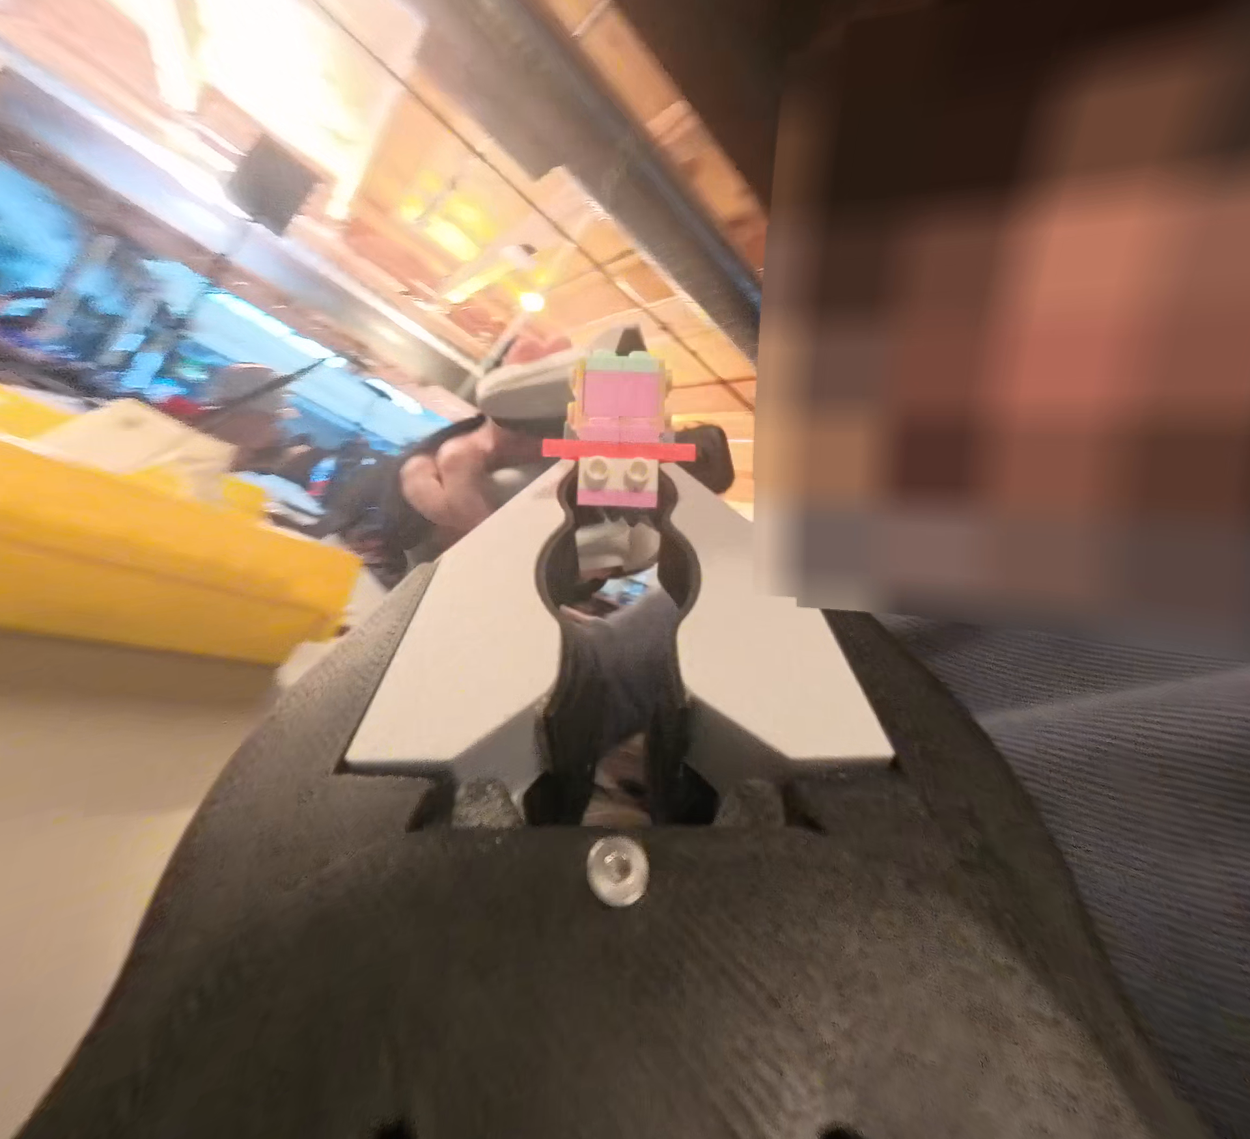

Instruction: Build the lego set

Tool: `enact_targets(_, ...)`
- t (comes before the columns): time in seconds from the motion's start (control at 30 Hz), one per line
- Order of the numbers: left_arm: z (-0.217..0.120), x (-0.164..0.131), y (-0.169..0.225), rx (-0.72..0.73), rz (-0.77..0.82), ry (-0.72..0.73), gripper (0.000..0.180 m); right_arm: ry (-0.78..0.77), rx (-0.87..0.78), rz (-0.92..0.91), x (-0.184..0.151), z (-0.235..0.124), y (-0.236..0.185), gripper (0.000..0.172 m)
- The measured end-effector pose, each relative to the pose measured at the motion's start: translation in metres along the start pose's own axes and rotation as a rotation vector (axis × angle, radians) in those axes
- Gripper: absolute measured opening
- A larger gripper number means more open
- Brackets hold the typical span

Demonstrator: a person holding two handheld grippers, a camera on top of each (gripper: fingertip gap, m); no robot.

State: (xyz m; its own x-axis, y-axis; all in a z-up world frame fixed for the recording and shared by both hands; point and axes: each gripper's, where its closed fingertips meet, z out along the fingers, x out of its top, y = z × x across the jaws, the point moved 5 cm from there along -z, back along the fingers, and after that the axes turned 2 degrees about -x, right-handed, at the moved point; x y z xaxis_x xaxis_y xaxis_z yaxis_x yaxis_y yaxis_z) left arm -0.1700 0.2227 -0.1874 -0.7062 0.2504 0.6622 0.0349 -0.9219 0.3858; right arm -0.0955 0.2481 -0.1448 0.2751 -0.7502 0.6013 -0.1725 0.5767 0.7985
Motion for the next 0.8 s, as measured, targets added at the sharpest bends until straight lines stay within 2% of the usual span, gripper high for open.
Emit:
enact_targets(0.1,-0.011,0.006,-0.013,0.167,0.081,0.034,0.016,0.027,-0.270,-0.018,-0.035,-0.037,0.004,0.053)
enact_targets(0.23,-0.021,0.012,-0.021,0.427,0.297,-0.023,0.016,-0.038,-0.546,0.210,-0.100,-0.082,0.014,0.046)
enact_targets(0.4,-0.034,0.025,-0.017,0.854,0.805,-0.119,0.017,-0.126,-0.700,0.367,-0.150,-0.107,0.031,0.041)
enact_targets(0.5,-0.048,0.039,-0.007,1.047,0.988,-0.041,0.016,-0.125,-0.718,0.405,-0.156,-0.110,0.034,0.038)
enact_targets(0.67,-0.060,0.048,0.001,1.178,1.160,-0.053,0.016,-0.134,-0.751,0.429,-0.161,-0.115,0.037,0.031)
enact_targets(0.8,-0.054,0.041,-0.004,1.176,1.219,-0.135,0.016,-0.098,-0.731,0.491,-0.162,-0.115,0.038,0.031)
